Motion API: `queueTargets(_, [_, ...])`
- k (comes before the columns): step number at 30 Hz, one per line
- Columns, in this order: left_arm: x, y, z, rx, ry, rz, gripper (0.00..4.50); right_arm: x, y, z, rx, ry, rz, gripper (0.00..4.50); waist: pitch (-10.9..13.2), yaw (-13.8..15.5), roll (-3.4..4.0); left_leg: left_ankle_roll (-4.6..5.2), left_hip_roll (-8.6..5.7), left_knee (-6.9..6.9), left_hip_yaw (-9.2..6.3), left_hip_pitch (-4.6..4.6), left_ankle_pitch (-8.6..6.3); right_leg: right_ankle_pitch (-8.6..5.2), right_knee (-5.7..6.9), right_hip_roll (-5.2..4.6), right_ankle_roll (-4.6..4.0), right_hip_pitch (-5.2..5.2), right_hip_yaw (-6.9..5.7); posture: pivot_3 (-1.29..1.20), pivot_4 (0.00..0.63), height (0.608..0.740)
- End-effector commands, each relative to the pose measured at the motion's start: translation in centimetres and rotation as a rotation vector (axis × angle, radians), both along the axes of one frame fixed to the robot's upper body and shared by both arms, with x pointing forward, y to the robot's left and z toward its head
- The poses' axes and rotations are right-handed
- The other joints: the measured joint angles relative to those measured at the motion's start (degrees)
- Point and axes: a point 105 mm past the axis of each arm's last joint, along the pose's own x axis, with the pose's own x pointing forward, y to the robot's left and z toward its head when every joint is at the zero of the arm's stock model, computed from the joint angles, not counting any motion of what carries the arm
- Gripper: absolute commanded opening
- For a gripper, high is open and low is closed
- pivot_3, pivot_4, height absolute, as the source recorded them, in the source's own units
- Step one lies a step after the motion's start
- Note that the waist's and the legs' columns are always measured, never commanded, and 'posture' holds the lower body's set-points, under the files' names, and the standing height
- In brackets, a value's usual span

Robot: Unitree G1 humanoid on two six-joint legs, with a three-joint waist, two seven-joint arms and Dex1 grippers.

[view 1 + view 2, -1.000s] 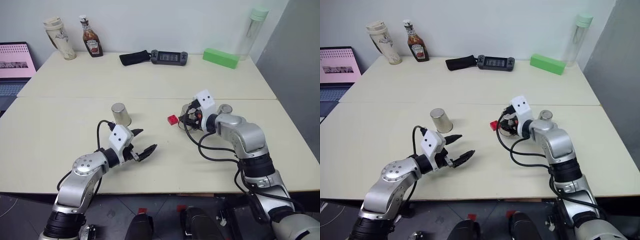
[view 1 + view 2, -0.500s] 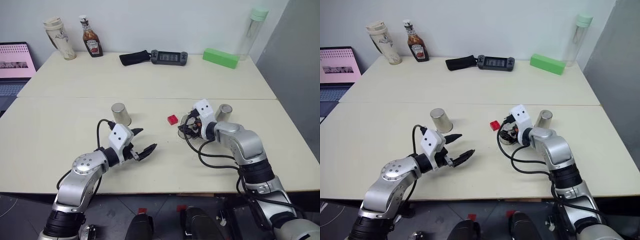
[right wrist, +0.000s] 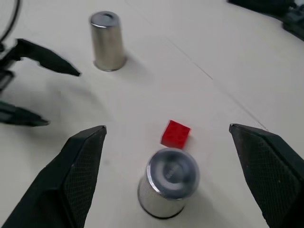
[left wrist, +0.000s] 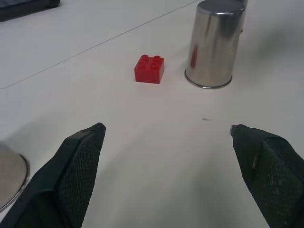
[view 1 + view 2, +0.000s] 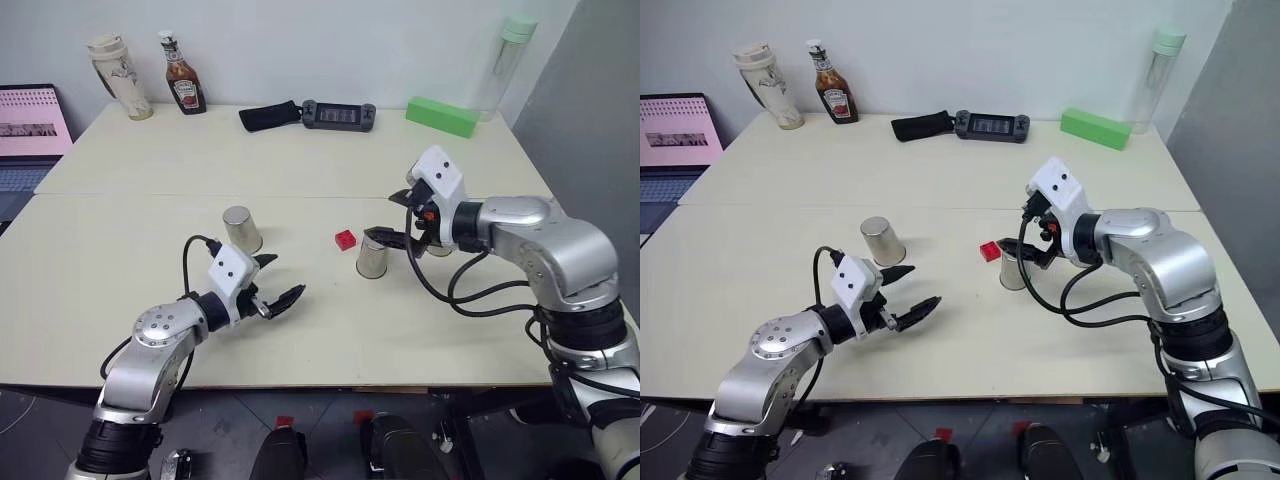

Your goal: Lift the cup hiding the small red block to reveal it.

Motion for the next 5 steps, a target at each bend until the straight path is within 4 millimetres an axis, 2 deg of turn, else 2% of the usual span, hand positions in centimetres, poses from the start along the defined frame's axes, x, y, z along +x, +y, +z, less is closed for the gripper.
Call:
queueTargets(1, [-0.10,-0.04,1.66,-0.013,-0.043,-0.019,4.50,-0.22,-0.03,1.94,0.027,-0.052,0.019,4.40,0.00,0.00,0.00,0.00,-0.01,0.01,0.01,0.00,0.00,0.00,0.00,0.00,0.00,0.00,0.01,0.00,0.150,0.740])
queueTargets(5, [-0.30,-0.28,1.59,-0.027,-0.022,-0.033,4.50,-0.07,0.02,1.82,0.022,-0.053,0.020,4.40,0.00,0.01,0.00,0.00,-0.05,0.01,0.03,-0.02,0.00,0.00,-0.01,0.00,0.01,0.00,0.01,0.00,0.150,0.740])
